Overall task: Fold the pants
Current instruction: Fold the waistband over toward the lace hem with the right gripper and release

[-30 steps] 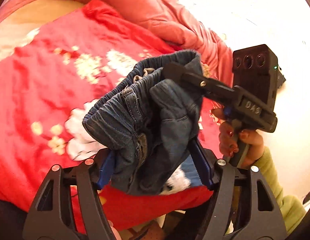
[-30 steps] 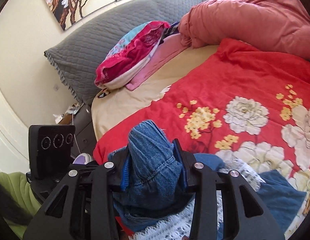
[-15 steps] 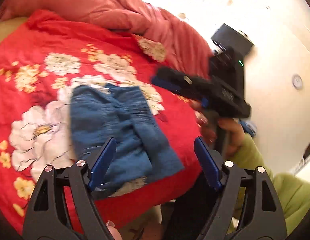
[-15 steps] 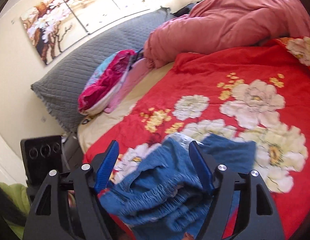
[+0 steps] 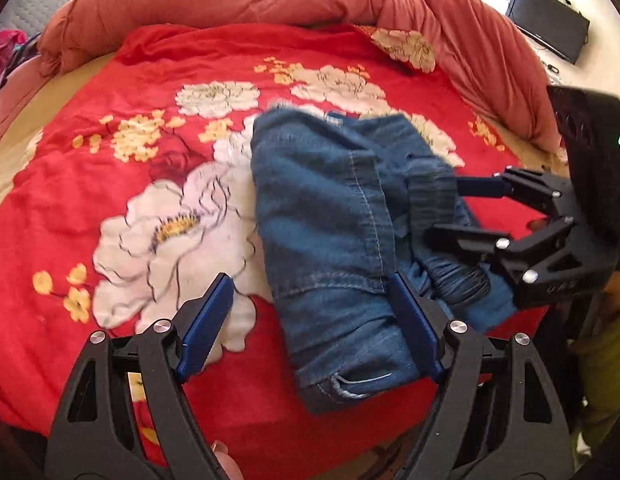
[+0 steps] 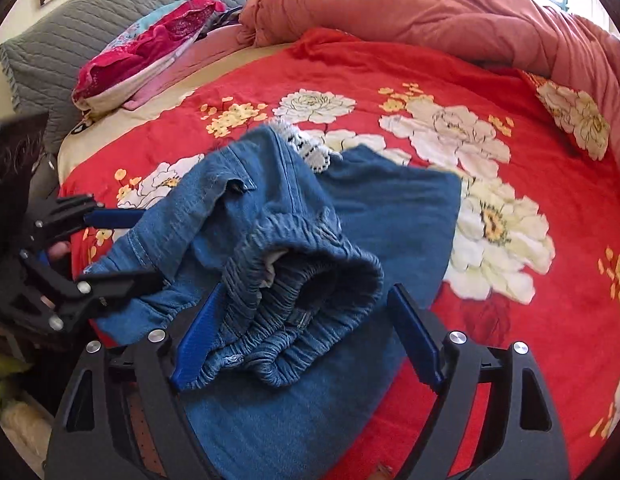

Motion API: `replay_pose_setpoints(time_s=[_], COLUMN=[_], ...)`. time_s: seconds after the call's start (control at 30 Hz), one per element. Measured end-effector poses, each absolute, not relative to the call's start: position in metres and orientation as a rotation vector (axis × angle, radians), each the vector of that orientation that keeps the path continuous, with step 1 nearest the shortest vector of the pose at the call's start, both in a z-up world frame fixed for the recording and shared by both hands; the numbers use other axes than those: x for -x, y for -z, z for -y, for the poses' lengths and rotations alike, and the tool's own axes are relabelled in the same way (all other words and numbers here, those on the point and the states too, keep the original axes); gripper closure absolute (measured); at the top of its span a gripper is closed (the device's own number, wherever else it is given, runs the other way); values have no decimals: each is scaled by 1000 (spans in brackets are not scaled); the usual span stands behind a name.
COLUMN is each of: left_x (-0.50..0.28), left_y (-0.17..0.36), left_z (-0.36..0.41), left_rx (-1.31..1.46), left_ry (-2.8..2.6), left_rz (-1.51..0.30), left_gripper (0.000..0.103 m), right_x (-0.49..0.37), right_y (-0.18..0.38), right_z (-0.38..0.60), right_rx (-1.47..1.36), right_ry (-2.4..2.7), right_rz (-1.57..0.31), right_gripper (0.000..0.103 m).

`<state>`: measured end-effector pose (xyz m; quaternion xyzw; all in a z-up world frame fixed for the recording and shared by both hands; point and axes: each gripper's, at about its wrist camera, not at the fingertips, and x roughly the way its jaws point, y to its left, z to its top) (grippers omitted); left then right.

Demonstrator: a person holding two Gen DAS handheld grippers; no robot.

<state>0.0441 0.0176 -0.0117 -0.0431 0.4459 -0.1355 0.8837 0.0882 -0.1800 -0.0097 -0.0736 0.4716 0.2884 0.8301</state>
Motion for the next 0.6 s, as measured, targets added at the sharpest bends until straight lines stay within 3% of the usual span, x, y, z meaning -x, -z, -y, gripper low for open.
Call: replay_pose_setpoints(time_s=[0.23,0.37,0.53,0.6], left_x=[-29,-29,-31,-23], left_y=[-18,-35,-20,-8], left_z=[-34,-35,-8,4], left_rx=[121,121,53,-12], left_ry=[306,327,357,345], left_rz=[-831,-795,-859,-877], left_gripper=[36,55,66,66], right_x=[-94,-120,-168,-177], right_y=[-32,-54,-37,-26], right_z=[196,189,159,147], right_rx=[-18,-27,13,59], right_ry=[-687,-695,-714,-718], right_rz=[-939,-914,-1036,-1086], right_gripper=[21,22,51,53])
